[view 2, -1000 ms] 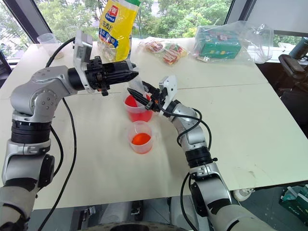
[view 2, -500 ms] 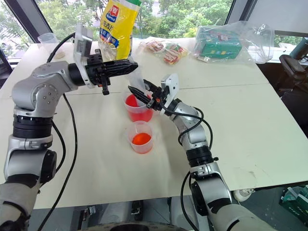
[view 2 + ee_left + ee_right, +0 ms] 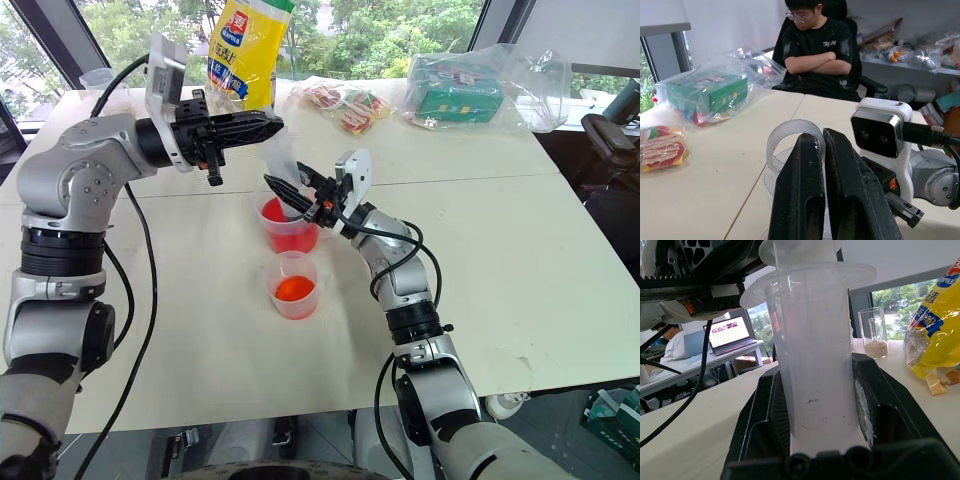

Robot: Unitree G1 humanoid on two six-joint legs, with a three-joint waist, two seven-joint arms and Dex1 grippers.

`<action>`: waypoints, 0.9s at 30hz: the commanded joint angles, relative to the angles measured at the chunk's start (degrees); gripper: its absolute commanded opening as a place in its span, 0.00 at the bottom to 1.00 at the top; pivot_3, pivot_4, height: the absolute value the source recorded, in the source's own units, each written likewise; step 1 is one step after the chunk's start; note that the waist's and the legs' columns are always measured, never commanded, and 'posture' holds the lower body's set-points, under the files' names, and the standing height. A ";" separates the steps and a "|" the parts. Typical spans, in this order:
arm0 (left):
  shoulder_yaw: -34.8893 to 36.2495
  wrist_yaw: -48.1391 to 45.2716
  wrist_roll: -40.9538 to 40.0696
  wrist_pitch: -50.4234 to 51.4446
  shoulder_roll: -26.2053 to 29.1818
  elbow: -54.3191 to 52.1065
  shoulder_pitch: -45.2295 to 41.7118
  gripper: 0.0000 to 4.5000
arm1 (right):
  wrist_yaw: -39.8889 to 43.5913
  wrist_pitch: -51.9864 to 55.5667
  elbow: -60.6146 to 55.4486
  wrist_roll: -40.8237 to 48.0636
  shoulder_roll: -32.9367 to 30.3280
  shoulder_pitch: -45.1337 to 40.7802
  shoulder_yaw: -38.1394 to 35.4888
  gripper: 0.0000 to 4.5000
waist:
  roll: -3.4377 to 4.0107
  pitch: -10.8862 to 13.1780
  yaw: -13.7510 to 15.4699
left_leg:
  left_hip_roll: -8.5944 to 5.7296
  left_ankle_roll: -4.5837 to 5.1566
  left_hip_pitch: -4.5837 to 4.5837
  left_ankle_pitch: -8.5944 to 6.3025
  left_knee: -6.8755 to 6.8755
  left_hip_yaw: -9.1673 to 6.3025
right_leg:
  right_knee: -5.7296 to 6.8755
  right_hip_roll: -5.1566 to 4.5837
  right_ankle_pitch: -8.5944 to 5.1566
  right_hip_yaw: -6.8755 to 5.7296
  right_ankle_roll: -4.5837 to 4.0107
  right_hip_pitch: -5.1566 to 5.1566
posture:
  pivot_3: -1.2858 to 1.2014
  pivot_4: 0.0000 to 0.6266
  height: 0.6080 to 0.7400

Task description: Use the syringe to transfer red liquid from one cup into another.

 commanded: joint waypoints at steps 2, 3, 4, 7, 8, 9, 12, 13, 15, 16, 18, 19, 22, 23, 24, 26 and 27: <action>5.56 1.86 0.53 -4.97 1.77 0.04 -5.48 0.01 | 2.27 0.85 -1.86 -0.65 0.23 1.79 3.32 0.31 | 0.00 0.00 0.00 | 0.00 0.00 0.00 0.00 0.00 0.00 | 0.00 0.00 0.00 0.00 0.00 0.00 | 0.52 0.24 1.00; 5.58 1.89 0.62 -5.20 1.78 0.22 -5.60 0.01 | 2.29 0.93 -1.93 -0.64 0.21 1.83 3.31 0.31 | 0.00 0.00 0.00 | 0.00 0.00 0.00 0.00 0.00 0.00 | 0.00 0.00 0.00 0.00 0.00 0.00 | 0.52 0.24 1.00; 5.62 1.92 0.64 -5.40 1.78 0.45 -5.74 0.01 | 2.30 1.02 -1.98 -0.62 0.19 1.84 3.30 0.31 | 0.00 0.00 0.00 | 0.00 0.00 0.00 0.00 0.00 0.00 | 0.00 0.00 0.00 0.00 0.00 0.00 | 0.52 0.24 1.00; 5.77 2.15 0.81 -6.16 1.53 1.25 -6.27 0.01 | 2.39 1.22 -2.04 -0.57 0.07 1.80 3.24 0.31 | 0.00 0.00 0.01 | 0.00 0.00 0.00 0.00 0.00 0.00 | 0.00 0.00 0.00 0.00 0.00 0.00 | 0.52 0.24 1.00; 5.76 2.12 0.83 -6.26 1.41 1.14 -6.16 0.01 | 2.38 1.26 -2.12 -0.58 0.03 1.77 3.24 0.31 | 0.00 0.00 0.01 | 0.00 0.00 0.00 0.00 0.00 0.00 | 0.00 0.00 0.00 0.00 0.00 0.00 | 0.52 0.24 1.00; 5.73 2.10 0.83 -6.29 1.32 1.03 -6.04 0.01 | 2.36 1.30 -2.19 -0.56 -0.01 1.71 3.22 0.31 | 0.00 0.00 0.00 | 0.00 0.00 0.00 0.00 0.00 0.00 | 0.00 0.00 0.00 0.00 0.00 0.00 | 0.52 0.24 1.00; 5.74 2.12 0.73 -6.37 1.26 1.09 -5.98 0.01 | 2.29 1.51 -2.49 -0.46 -0.10 1.49 3.11 0.31 | 0.00 0.00 0.01 | 0.00 0.00 0.00 0.00 0.00 0.00 | 0.00 0.00 0.00 0.00 0.00 0.00 | 0.52 0.24 1.00; 5.74 2.13 0.69 -6.42 1.29 1.16 -5.98 0.01 | 2.25 1.59 -2.60 -0.42 -0.09 1.45 3.08 0.31 | 0.00 0.00 0.00 | 0.00 0.00 0.00 0.00 0.00 0.00 | 0.00 0.00 0.00 0.00 0.00 -0.01 | 0.52 0.24 1.00; 5.51 1.97 0.70 -6.25 1.48 1.04 -5.70 0.01 | 2.19 1.68 -2.82 -0.37 -0.08 1.39 3.05 0.31 | 0.00 0.00 0.00 | 0.00 0.00 0.00 0.00 0.00 0.00 | 0.00 0.00 0.00 0.00 0.00 0.00 | 0.52 0.24 1.00; 5.25 1.59 0.58 -5.89 1.65 0.57 -5.23 0.01 | 2.12 1.76 -3.07 -0.28 -0.06 1.34 3.00 0.31 | 0.00 0.00 0.01 | 0.00 0.00 0.00 0.00 0.00 0.00 | 0.00 0.00 0.00 0.00 0.00 0.00 | 0.52 0.24 1.00; 4.75 1.02 0.15 -4.54 2.01 -0.54 -4.08 0.01 | 1.77 1.97 -3.71 0.11 -0.01 0.91 2.54 0.31 | 0.00 0.00 0.00 | 0.00 0.00 0.00 0.00 0.00 0.00 | 0.00 0.00 0.00 0.00 0.00 -0.01 | 0.52 0.24 1.00; 4.42 0.80 0.13 -3.95 2.26 -1.11 -3.35 0.07 | 1.53 2.17 -4.13 0.37 -0.02 0.51 2.17 0.31 | 0.00 0.00 0.00 | 0.00 0.00 0.00 0.00 0.00 0.00 | 0.00 0.00 0.00 0.00 0.00 -0.01 | 0.52 0.24 1.00; 3.91 0.34 -0.24 -2.46 2.96 -2.52 -1.06 0.32 | 0.96 2.92 -5.32 0.95 -0.25 -0.58 1.21 0.31 | 0.00 0.00 -0.08 | 0.01 0.00 -0.01 0.00 -0.01 0.00 | 0.00 0.00 0.00 0.00 0.00 -0.02 | 0.52 0.24 1.00; 3.64 0.31 0.01 -2.26 3.27 -2.76 0.08 0.41 | 0.78 3.13 -5.71 1.16 -0.40 -0.99 0.88 0.31 | 0.00 0.00 -0.07 | 0.01 0.00 -0.01 0.00 -0.01 0.00 | 0.00 0.00 0.00 0.00 0.00 -0.02 | 0.52 0.24 1.00; 3.45 0.34 0.22 -2.17 3.46 -2.89 0.83 0.51 | 0.68 3.27 -5.93 1.32 -0.53 -1.27 0.65 0.31 | 0.00 0.00 -0.07 | 0.01 0.00 -0.01 0.00 -0.01 0.00 | 0.01 0.00 0.00 0.00 0.00 -0.02 | 0.52 0.24 1.00; 3.00 0.42 1.11 -2.42 4.18 -3.00 2.68 0.72 | 0.29 3.72 -6.34 1.62 -0.83 -2.02 0.06 0.31 | 0.00 0.00 -0.04 | 0.02 0.00 0.00 0.00 0.00 0.00 | 0.02 0.00 0.00 0.00 0.00 -0.02 | 0.52 0.24 1.00; 2.80 0.33 1.58 -2.75 4.64 -3.18 3.65 0.83 | 0.03 3.94 -6.40 1.72 -1.01 -2.49 -0.31 0.31 | 0.00 0.00 -0.04 | 0.02 0.00 0.00 0.00 0.00 0.00 | 0.03 0.00 0.00 0.00 0.00 -0.03 | 0.52 0.24 1.00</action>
